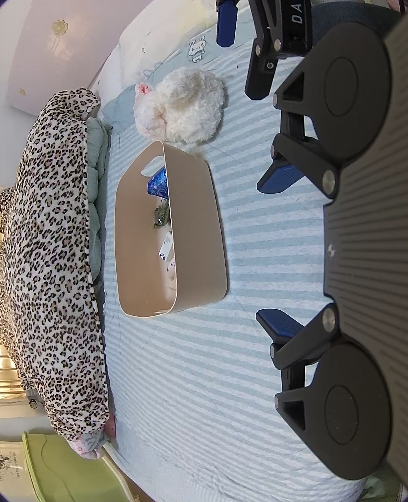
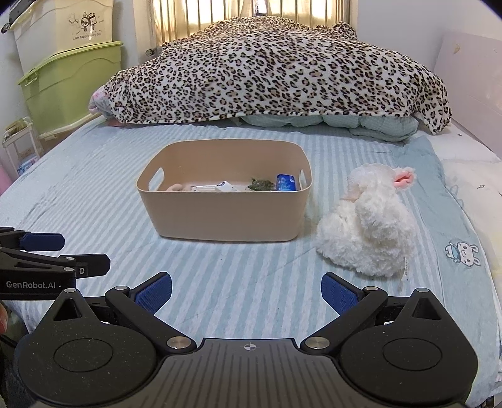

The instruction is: Organize objects

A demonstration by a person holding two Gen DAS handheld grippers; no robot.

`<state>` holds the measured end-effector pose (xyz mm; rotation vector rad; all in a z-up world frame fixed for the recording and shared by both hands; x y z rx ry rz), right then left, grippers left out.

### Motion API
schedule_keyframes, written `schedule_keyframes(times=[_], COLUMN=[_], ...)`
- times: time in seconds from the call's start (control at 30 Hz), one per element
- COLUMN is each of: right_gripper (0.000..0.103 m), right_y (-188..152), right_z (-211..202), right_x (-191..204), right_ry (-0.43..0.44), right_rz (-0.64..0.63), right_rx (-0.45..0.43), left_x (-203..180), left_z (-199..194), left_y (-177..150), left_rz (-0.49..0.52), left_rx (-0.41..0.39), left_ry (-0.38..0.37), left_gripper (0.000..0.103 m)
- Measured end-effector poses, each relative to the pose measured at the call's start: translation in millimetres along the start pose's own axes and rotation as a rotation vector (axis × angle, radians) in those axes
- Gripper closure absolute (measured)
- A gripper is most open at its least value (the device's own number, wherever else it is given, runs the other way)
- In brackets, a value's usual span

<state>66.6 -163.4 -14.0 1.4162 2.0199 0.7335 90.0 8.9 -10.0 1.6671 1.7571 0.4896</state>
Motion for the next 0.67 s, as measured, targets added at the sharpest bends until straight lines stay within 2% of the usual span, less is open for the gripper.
schedule_keyframes(times=[0.3, 0.4, 0.67], right_gripper=[0.000, 0.000, 0.000], right_y=[-0.3, -0.9, -2.6], right_z=[0.6, 1.7, 5.4], right_x=[2.3, 2.0, 0.6], right_ry=[0.001, 0.001, 0.004], right_rz=[-0.008, -0.007, -0.001], right_rx=[0.006, 0.010, 0.018], left_x=[-4.6, -5.2, -4.4], left_z=[-0.7, -2.7, -2.0], left_y=[-1.3, -0.5, 3.0], left_rz=[0.015, 0.025, 0.016], left_rx=[0.001, -0.013, -0.016], left_ry=[-0.009, -0.004, 0.000], left_gripper=[0.021, 0.015, 0.014])
Point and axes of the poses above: each gripper's, at about its wrist camera, not at the fingertips, and z roughly the way its jaws point, x to its left, y to its top, the point moved 10 cm from there along z, roughly the way its jaws point, and after that the axes turned 14 degrees about -z, right-handed, at the moved point
